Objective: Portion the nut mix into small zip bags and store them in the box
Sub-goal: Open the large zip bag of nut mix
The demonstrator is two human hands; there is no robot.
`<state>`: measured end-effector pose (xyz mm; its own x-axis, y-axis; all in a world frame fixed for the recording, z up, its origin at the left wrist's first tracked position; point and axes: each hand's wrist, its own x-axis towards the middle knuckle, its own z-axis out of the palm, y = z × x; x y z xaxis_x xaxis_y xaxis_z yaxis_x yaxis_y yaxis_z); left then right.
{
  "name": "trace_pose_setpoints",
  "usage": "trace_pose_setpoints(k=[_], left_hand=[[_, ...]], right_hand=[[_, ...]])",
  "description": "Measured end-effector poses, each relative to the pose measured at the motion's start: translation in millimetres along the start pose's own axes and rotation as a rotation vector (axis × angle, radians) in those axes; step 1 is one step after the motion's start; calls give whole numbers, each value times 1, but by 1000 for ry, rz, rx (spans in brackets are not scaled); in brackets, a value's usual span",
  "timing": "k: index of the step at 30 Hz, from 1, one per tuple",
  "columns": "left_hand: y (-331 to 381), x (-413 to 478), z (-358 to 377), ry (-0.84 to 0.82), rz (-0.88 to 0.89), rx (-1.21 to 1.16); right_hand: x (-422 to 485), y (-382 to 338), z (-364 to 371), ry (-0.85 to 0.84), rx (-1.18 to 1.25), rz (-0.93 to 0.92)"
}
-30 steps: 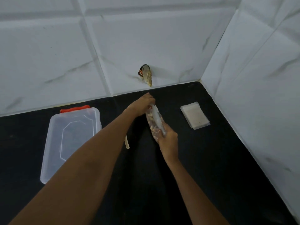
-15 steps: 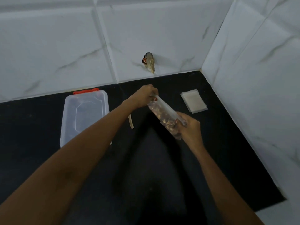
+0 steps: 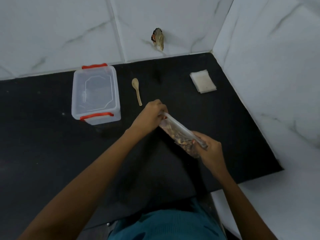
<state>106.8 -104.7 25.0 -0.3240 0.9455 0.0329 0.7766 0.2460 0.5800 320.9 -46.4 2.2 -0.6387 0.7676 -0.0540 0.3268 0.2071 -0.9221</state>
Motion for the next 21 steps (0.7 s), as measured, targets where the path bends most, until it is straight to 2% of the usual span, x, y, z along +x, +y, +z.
trace_pose_setpoints(k=[10, 15, 21], left_hand=[[-12, -65, 32, 55, -115, -57], [-17, -79, 35, 89, -139, -77], [-9, -83, 34, 106, -121, -107]], right_hand=[[-27, 23, 11, -159, -198, -53], [-21, 1, 10, -309, -201, 141], [4, -20, 4, -364, -214, 367]])
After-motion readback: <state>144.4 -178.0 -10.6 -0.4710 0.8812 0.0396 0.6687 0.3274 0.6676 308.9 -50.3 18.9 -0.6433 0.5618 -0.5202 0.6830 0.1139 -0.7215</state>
